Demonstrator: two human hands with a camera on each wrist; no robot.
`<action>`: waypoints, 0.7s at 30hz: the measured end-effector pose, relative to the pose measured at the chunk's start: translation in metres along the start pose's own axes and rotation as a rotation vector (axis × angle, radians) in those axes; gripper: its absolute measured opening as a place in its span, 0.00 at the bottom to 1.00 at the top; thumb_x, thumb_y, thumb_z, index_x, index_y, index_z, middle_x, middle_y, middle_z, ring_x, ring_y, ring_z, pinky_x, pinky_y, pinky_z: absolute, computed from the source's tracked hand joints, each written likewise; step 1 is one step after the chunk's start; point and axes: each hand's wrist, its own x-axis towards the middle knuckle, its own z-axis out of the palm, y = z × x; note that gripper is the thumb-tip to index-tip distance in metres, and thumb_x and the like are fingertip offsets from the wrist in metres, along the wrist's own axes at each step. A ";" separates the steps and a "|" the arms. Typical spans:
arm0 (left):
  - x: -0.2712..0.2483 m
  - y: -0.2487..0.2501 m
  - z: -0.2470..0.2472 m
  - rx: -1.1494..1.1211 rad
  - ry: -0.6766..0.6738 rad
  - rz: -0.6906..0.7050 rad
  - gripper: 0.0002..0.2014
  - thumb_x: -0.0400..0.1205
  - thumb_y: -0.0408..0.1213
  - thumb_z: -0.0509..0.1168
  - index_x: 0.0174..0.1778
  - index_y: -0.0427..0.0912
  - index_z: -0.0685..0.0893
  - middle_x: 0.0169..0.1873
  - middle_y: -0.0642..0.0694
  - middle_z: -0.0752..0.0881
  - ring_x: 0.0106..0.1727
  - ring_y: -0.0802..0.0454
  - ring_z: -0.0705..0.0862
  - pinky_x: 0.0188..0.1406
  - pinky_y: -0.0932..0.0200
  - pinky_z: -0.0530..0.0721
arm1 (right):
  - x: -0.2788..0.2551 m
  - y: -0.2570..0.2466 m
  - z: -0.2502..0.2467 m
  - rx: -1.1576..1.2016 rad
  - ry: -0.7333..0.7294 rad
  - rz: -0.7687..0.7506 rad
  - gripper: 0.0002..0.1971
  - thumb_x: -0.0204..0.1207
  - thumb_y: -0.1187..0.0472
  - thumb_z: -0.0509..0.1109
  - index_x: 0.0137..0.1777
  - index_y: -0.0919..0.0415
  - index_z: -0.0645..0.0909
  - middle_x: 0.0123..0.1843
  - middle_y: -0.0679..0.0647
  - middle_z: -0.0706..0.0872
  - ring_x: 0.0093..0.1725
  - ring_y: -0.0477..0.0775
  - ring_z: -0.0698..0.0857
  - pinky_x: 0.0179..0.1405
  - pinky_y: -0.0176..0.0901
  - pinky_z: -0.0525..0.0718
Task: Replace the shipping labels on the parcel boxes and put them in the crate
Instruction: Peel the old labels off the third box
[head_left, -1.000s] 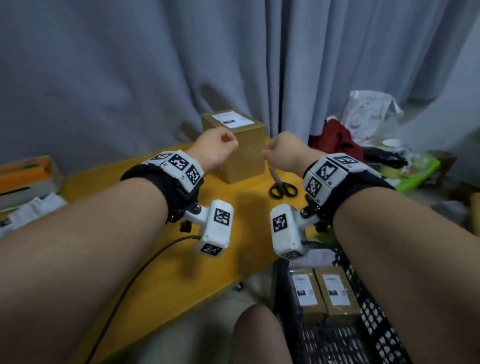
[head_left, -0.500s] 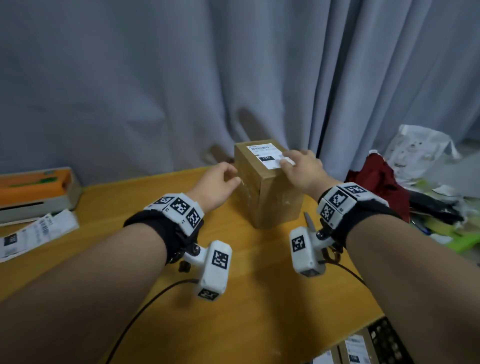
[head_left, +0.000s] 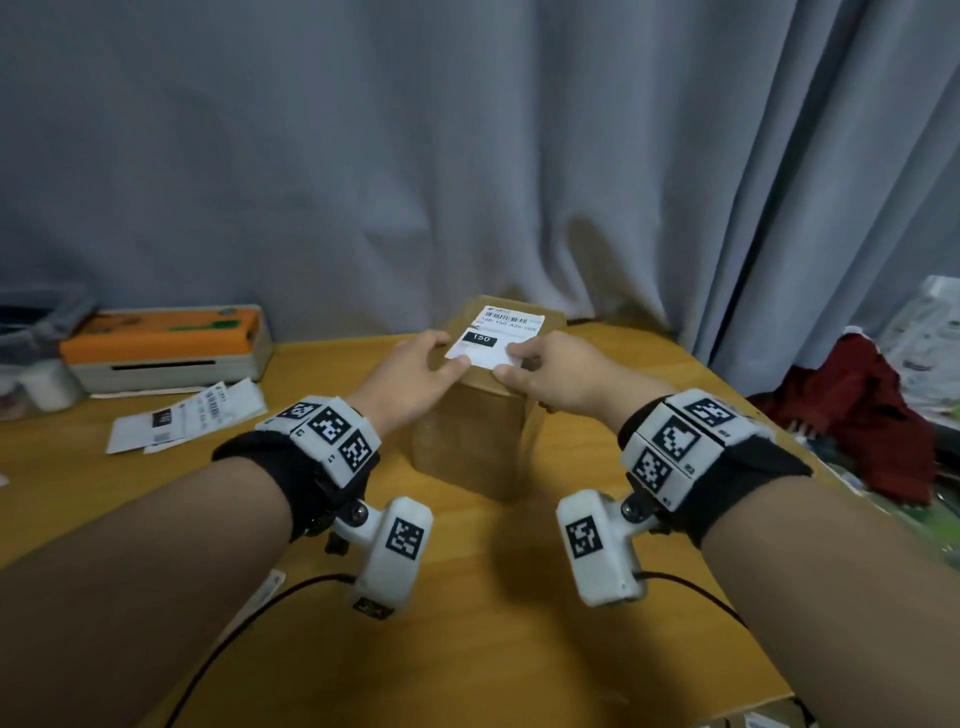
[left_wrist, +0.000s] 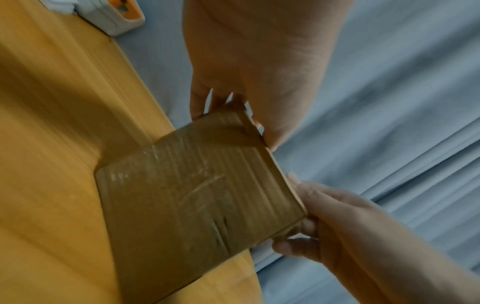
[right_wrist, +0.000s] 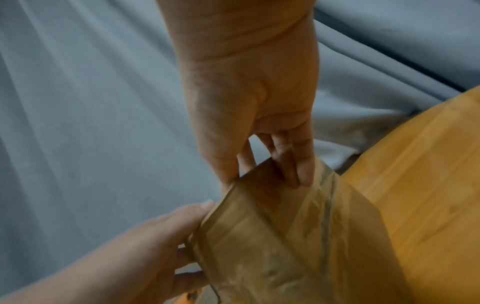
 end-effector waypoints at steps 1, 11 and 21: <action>-0.004 -0.005 -0.007 0.008 0.019 -0.014 0.23 0.83 0.48 0.62 0.73 0.44 0.73 0.70 0.44 0.77 0.70 0.48 0.75 0.72 0.53 0.72 | -0.005 -0.006 0.003 0.053 -0.008 -0.025 0.23 0.79 0.48 0.67 0.68 0.62 0.79 0.51 0.53 0.85 0.47 0.53 0.80 0.55 0.47 0.82; -0.033 -0.029 -0.057 0.225 -0.034 0.114 0.14 0.83 0.41 0.61 0.63 0.44 0.83 0.60 0.44 0.83 0.62 0.47 0.80 0.60 0.57 0.76 | -0.033 -0.063 0.008 -0.169 0.001 -0.174 0.17 0.71 0.46 0.75 0.55 0.54 0.86 0.55 0.50 0.86 0.56 0.49 0.82 0.58 0.43 0.80; -0.022 -0.043 -0.073 0.150 -0.109 -0.065 0.29 0.84 0.44 0.62 0.80 0.44 0.62 0.74 0.43 0.73 0.72 0.46 0.74 0.54 0.69 0.69 | -0.012 -0.097 0.012 -0.186 -0.025 -0.217 0.12 0.71 0.58 0.76 0.55 0.54 0.89 0.54 0.50 0.90 0.53 0.48 0.86 0.55 0.38 0.81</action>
